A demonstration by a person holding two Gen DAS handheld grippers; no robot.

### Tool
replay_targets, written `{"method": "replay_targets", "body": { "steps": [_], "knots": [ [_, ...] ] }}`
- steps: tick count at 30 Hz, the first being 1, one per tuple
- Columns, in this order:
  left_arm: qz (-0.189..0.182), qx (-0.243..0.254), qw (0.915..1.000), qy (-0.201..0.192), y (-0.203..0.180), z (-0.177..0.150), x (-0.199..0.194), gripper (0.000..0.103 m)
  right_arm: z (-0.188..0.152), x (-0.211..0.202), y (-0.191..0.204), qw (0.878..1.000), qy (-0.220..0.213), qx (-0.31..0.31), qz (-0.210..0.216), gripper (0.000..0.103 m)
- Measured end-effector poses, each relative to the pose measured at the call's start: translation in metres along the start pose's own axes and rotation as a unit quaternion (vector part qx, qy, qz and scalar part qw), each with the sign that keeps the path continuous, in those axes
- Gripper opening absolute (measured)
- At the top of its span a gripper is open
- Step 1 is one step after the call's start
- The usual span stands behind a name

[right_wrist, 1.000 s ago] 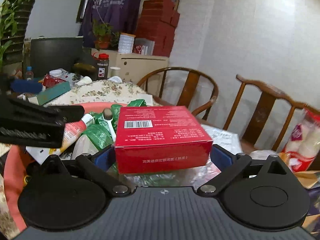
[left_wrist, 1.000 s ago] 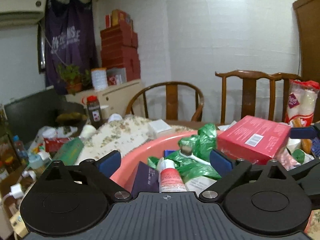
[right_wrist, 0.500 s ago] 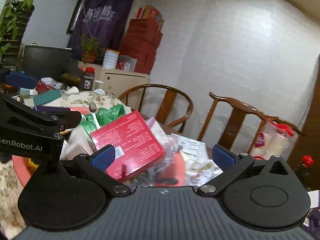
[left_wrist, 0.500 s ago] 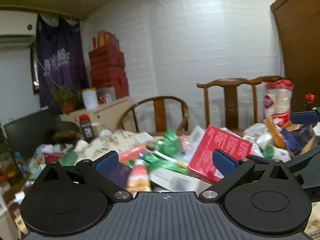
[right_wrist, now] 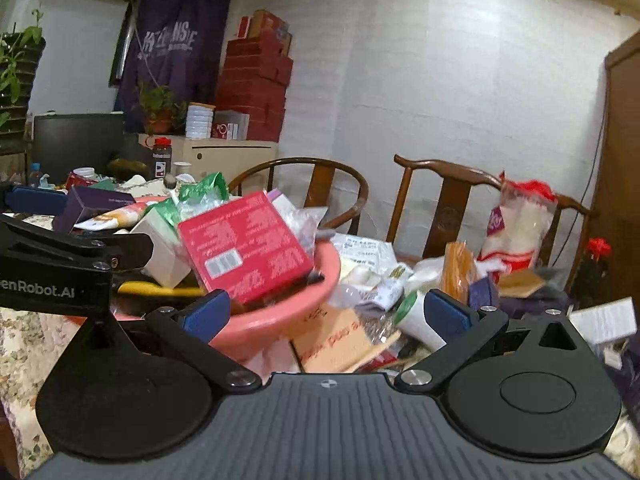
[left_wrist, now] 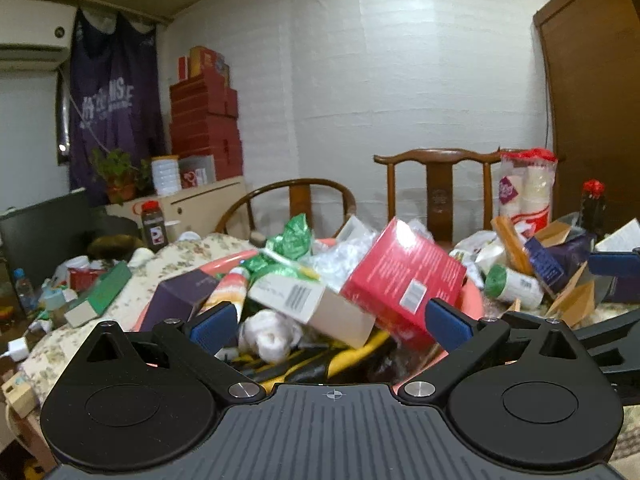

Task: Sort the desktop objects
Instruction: 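Withdraw both grippers from the pink basin back over the table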

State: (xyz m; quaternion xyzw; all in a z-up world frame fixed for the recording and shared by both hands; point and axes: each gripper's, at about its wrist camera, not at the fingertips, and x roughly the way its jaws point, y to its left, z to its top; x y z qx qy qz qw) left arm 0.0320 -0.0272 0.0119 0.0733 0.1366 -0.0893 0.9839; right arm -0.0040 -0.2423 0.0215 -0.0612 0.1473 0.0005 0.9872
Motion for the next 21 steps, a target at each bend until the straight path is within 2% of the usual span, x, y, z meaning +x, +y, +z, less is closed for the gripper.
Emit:
{"method": "replay_targets", "body": {
  "steps": [5, 9, 13, 17, 21],
  "knots": [
    [0.008, -0.002, 1.0000, -0.001, -0.003, -0.021, -0.010, 0.103, -0.025, -0.010, -0.001, 0.999, -0.001, 0.030, 0.014, 0.103],
    [0.000, -0.007, 1.0000, 0.006, -0.011, -0.036, -0.015, 0.103, -0.048, -0.018, -0.009, 0.999, 0.002, 0.043, -0.001, 0.103],
    [-0.024, -0.005, 0.9996, 0.015, -0.029, -0.050, -0.014, 0.103, -0.069, -0.022, -0.026, 0.998, 0.021, 0.043, -0.039, 0.102],
    [-0.028, 0.042, 0.9987, 0.001, -0.062, -0.055, -0.014, 0.103, -0.083, -0.024, -0.058, 0.994, 0.037, 0.077, -0.075, 0.102],
    [-0.073, 0.064, 0.9953, -0.008, -0.091, -0.053, -0.013, 0.103, -0.089, -0.027, -0.092, 0.985, 0.041, 0.125, -0.116, 0.102]
  ]
}}
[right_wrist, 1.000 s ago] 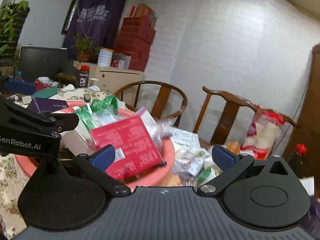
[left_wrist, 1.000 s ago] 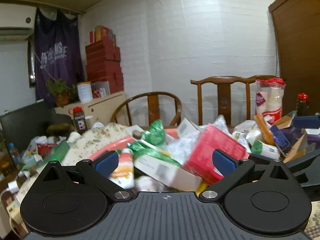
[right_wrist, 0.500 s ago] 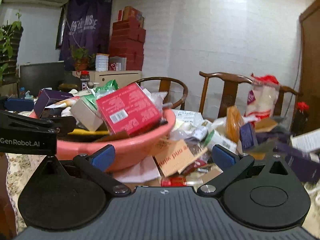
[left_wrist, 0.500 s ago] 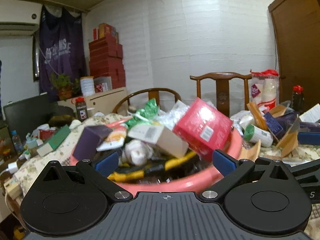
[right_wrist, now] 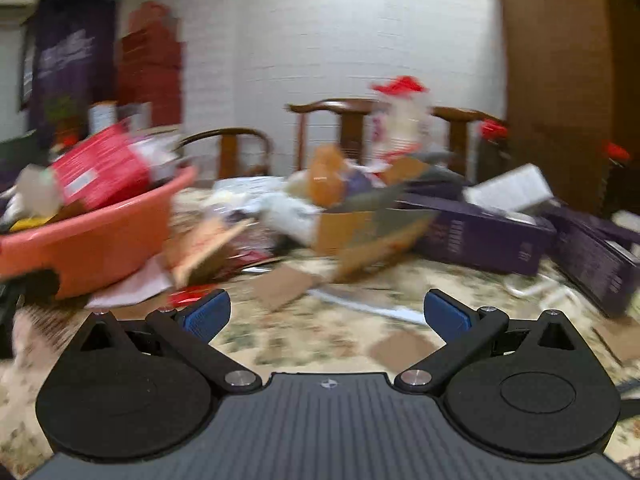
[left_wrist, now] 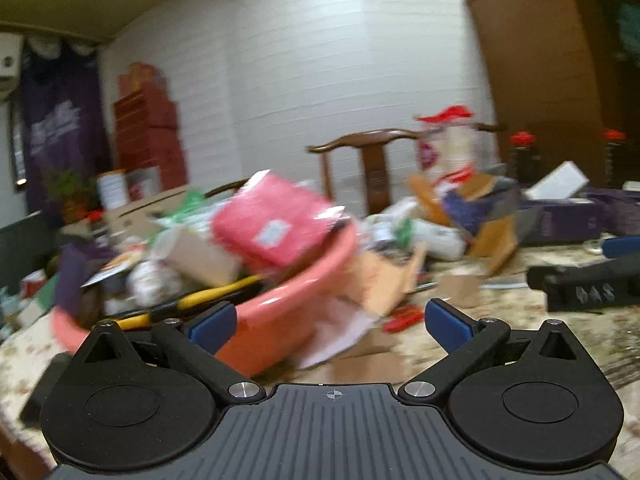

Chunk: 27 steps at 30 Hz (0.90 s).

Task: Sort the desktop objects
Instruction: 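Withdraw both grippers from the pink basin back over the table, then lower the right gripper onto the folded cardboard with red logo and close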

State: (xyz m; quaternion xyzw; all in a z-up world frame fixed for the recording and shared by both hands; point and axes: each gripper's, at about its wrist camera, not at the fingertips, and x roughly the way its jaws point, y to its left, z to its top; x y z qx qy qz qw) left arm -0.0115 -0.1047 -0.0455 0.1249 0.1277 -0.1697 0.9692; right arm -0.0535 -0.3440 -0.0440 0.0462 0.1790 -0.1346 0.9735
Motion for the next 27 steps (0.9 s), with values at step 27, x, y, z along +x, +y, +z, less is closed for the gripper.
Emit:
{"method": "replay_targets", "body": {
  "steps": [27],
  "knots": [
    [-0.043, 0.088, 0.9943, 0.041, -0.073, 0.027, 0.129, 0.103, 0.056, 0.129, -0.048, 0.984, 0.112, 0.122, -0.061, 0.103]
  ]
}}
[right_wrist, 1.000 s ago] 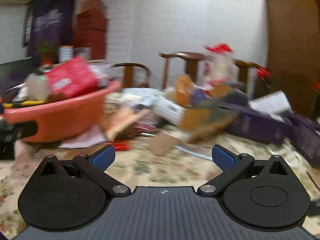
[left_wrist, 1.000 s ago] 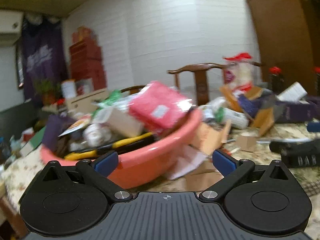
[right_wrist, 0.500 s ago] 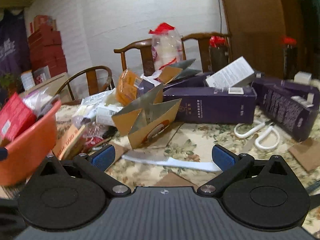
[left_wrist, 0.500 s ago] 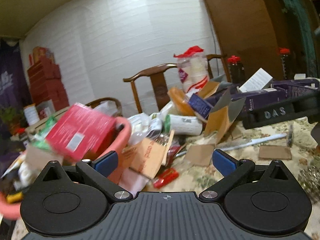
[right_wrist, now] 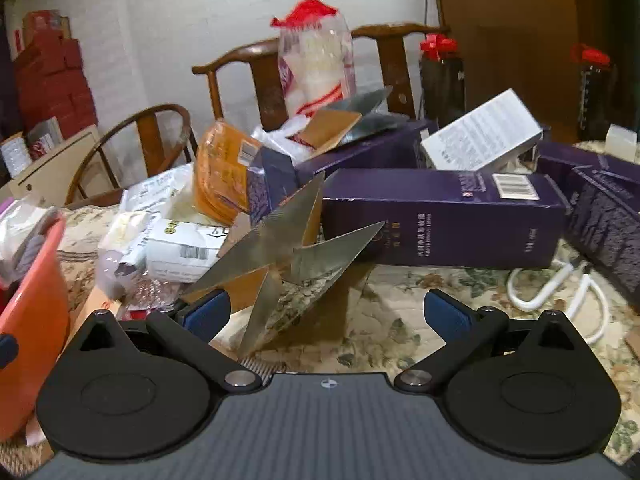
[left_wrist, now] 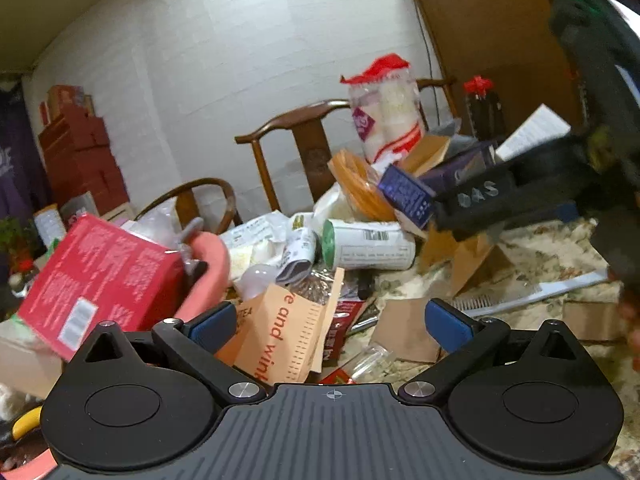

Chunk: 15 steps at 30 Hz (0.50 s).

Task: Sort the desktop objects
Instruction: 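Lower the right gripper onto the folded cardboard with red logo and close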

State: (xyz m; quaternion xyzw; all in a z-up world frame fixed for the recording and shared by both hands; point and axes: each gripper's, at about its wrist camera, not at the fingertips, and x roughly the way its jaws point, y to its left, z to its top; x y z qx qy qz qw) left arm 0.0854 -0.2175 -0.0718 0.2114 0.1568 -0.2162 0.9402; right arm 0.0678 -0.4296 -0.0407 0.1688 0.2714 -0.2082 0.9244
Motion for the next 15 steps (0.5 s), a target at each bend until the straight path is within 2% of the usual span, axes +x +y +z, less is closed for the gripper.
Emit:
{"method": "replay_targets", "body": {
  "steps": [5, 9, 12, 15],
  "knots": [
    [0.014, 0.035, 0.9993, 0.002, -0.011, -0.003, 0.013, 0.103, 0.010, 0.023, 0.001, 1.000, 0.012, 0.018, -0.007, 0.102],
    [0.008, 0.054, 0.9985, -0.004, -0.019, -0.007, 0.013, 0.103, 0.015, 0.036, 0.002, 0.999, 0.022, 0.027, -0.008, 0.102],
    [-0.007, 0.068, 0.9977, 0.003, -0.027, -0.011, 0.014, 0.103, 0.011, 0.038, 0.000, 1.000, 0.005, 0.020, -0.003, 0.102],
    [-0.007, 0.063, 0.9979, 0.009, -0.028, -0.010, 0.015, 0.103, 0.004, 0.039, -0.002, 1.000, -0.002, -0.001, -0.008, 0.097]
  ]
}}
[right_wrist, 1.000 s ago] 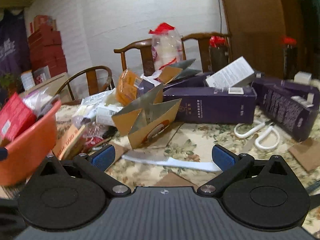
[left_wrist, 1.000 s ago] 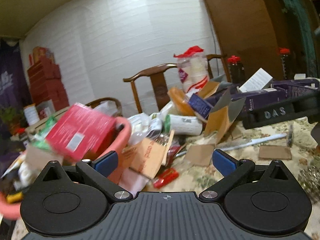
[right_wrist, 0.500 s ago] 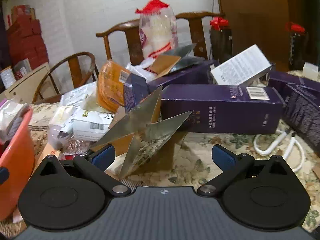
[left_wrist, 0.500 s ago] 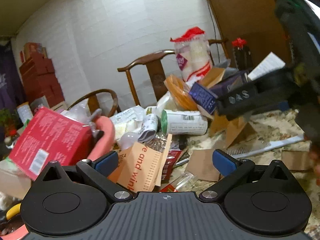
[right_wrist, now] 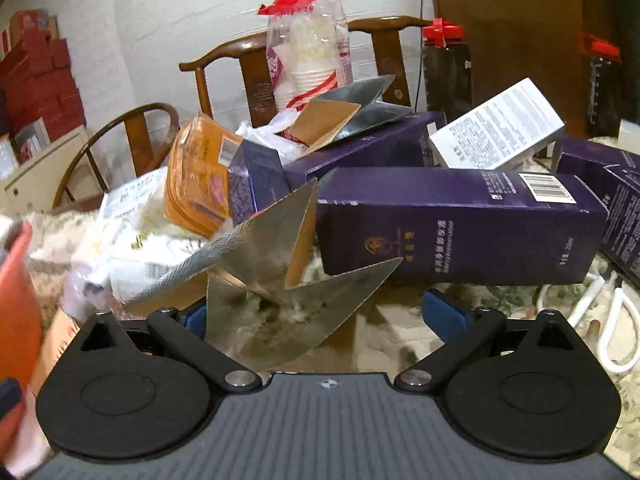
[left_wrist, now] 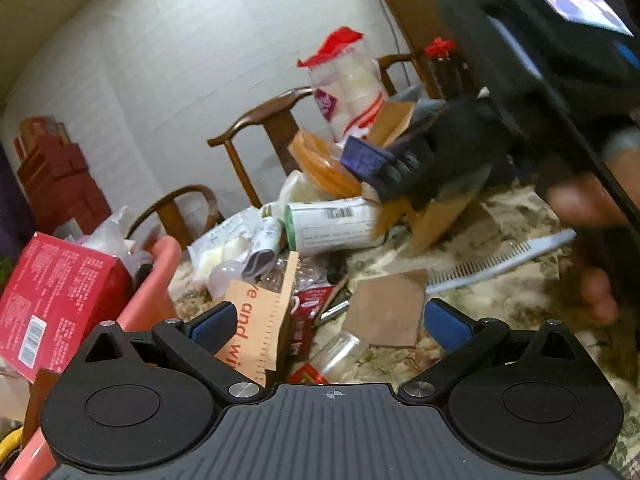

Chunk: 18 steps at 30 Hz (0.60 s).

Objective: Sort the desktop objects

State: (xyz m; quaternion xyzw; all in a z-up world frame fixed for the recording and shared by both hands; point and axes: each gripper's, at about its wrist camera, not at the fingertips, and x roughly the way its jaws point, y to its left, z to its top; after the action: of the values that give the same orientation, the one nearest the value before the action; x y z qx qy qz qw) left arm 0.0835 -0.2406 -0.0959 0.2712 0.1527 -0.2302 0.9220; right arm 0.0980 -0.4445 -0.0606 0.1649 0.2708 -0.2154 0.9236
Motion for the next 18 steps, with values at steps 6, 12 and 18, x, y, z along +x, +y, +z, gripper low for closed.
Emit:
{"method": "replay_targets", "body": {
  "steps": [6, 12, 18],
  "knots": [
    [-0.067, -0.059, 0.9946, 0.054, 0.011, 0.001, 0.010, 0.061, -0.011, -0.004, -0.007, 1.000, 0.007, -0.022, 0.011, 0.044],
    [-0.079, -0.071, 0.9929, 0.053, 0.018, -0.003, 0.011, 0.009, -0.018, -0.024, -0.003, 0.998, -0.026, -0.049, 0.019, 0.034],
    [-0.092, -0.099, 0.9908, 0.007, 0.038, -0.004, -0.009, 0.001, -0.022, -0.058, 0.007, 0.994, -0.087, -0.072, 0.009, 0.034]
  ]
}}
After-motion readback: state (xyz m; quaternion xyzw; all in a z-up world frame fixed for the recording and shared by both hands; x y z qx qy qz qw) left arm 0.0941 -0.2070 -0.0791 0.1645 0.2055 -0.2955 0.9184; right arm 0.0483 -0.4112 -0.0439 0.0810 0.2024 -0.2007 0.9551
